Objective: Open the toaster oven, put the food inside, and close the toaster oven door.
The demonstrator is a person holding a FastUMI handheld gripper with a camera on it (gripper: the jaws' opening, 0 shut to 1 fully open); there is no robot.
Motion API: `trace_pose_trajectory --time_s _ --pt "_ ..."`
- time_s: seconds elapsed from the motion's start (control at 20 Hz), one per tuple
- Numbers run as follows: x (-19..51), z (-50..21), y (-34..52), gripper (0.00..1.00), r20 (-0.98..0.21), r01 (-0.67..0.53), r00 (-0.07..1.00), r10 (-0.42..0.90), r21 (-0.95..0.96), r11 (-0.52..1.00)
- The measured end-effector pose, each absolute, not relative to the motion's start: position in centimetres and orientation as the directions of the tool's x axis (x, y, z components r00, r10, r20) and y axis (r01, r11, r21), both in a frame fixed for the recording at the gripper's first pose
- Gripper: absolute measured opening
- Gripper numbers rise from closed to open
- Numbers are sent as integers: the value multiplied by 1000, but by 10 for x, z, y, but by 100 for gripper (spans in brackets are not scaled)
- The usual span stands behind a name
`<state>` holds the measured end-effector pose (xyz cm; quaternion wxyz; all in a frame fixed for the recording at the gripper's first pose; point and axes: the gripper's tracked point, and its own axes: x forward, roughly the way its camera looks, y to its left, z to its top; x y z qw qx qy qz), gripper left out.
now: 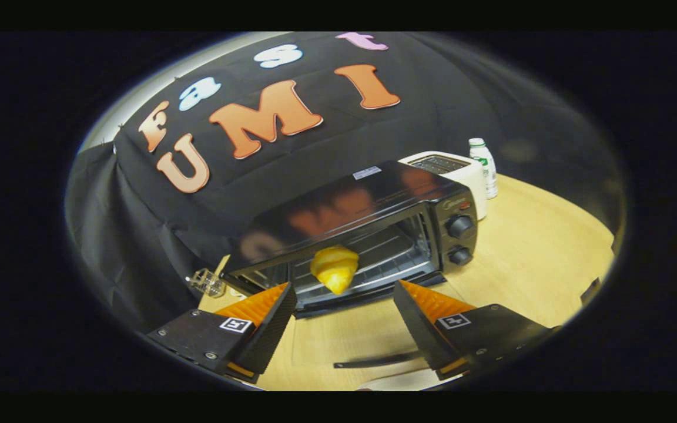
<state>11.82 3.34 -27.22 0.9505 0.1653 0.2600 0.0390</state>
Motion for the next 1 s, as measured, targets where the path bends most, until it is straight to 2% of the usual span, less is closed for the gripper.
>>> trace_pose_trajectory --time_s 0.45,1.0 --pt "33 -319 23 99 -569 -6 819 76 125 992" --pt "9 -394 22 99 -700 -45 714 -4 -52 998"
